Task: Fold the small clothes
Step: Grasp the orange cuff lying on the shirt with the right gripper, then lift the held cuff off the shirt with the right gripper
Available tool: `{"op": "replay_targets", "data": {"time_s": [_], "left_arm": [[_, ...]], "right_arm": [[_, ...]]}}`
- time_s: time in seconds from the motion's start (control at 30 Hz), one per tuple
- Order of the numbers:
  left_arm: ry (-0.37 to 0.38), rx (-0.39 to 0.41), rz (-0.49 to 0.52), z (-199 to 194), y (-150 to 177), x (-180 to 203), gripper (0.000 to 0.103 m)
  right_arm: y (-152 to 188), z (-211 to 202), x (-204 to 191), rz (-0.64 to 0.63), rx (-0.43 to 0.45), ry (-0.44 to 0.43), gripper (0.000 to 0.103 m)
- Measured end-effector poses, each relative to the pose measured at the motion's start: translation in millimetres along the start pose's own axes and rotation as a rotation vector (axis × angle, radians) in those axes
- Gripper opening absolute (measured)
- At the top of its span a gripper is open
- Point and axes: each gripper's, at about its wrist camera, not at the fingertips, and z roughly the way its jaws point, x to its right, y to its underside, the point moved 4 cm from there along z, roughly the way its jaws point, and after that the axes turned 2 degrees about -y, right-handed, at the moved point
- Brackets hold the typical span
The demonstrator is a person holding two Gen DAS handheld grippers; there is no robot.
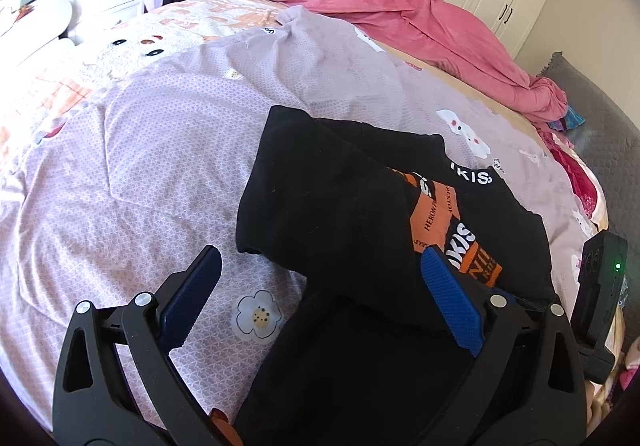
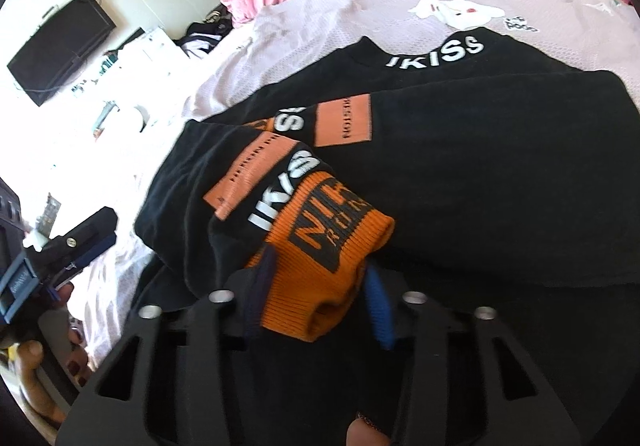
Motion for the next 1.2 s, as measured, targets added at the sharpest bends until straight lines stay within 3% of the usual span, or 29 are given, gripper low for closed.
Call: {"op": "replay_targets", "data": {"time_s": [0.03,0.13,0.37,0.57,0.9,1.2], "left_arm": [[0.0,-0.001,-0.002,0,0,-1,0.094],[0.0,-0.002,-0.006,0,1,-2,0.094],[0.001,0.005,-0.007,-2,0,-2,0.094],[0.001,0.013,-0.007,-3,-3,-1,0.094],[0.007,0.028,-0.01,-9,-3,2,0.094],[-0.003,0.025,-0.007,-5,-2,7,0.094]], "right_arm": [[-1,0,-2,-0.004,0.004,-0.02,0.022],[-3,-7,-12,-0.04,0.029,-0.021,0.01],[-18,-36,-32,-0.114,0.122,-0.055,0.007],[-33,-64,-36,-0.178,0.201,-0.003,0.007],[-64,-115,22,-0.086,0.325,0.145,0.006],[-68,-131,81,0.059,0.295,0.251,0.005]]}}
